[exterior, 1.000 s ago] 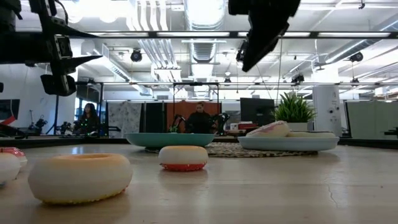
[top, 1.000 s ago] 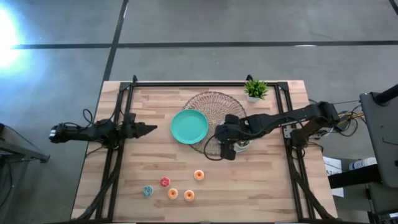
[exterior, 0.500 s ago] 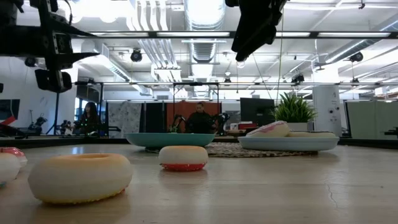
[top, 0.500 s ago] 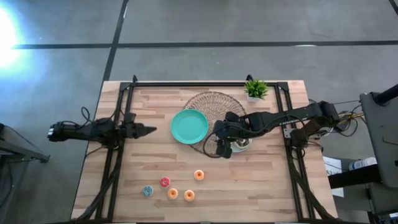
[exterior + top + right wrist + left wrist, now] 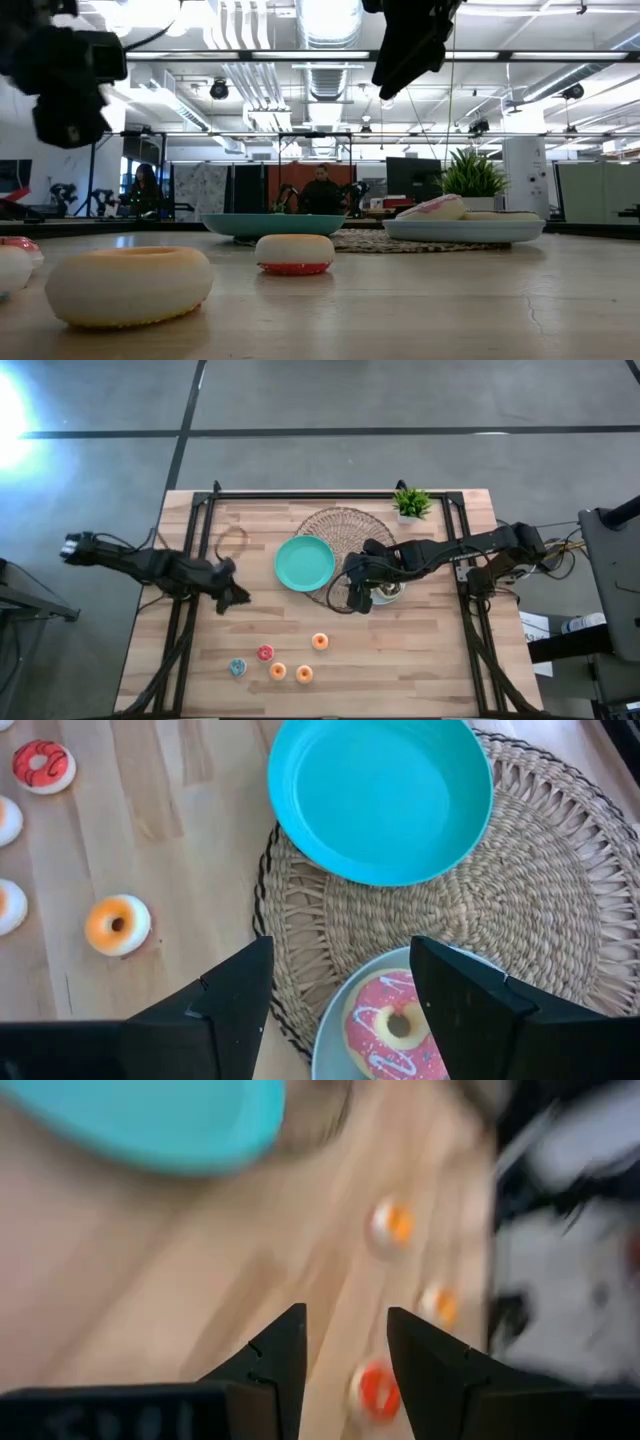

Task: Pick & Place donuts
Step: Put the small blue donut on the green plate, then put the small orange donut on the green plate, then put the small white donut on the green plate

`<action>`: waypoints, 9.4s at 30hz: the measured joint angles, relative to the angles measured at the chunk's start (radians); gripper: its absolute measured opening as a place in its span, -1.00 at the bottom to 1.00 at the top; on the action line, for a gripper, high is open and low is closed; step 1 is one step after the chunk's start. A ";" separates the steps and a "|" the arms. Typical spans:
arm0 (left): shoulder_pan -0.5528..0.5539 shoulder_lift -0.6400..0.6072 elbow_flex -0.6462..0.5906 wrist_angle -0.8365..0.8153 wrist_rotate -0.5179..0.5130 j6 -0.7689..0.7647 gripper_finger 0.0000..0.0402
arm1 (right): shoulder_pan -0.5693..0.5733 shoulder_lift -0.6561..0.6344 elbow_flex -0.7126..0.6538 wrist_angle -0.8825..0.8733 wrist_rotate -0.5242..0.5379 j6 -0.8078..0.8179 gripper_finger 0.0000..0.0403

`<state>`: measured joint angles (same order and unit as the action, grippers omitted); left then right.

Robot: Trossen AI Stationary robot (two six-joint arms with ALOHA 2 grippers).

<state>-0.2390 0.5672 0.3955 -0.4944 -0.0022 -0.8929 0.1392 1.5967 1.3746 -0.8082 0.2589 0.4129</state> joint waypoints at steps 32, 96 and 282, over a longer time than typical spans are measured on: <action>-0.644 0.781 0.296 0.006 -0.047 -0.132 -0.43 | -0.003 0.000 -0.079 0.005 0.006 -0.016 0.11; 0.498 0.873 0.549 -0.018 -0.082 0.595 -1.00 | -0.119 -0.404 -0.299 -0.072 0.137 -0.115 0.11; 0.060 0.825 0.570 -0.221 0.004 0.661 -0.43 | -0.023 -0.396 -0.378 0.220 0.047 0.378 0.11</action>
<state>-0.1794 1.3923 0.9658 -0.7152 0.0020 -0.2319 0.1160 1.2007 0.9962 -0.5880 0.3063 0.7908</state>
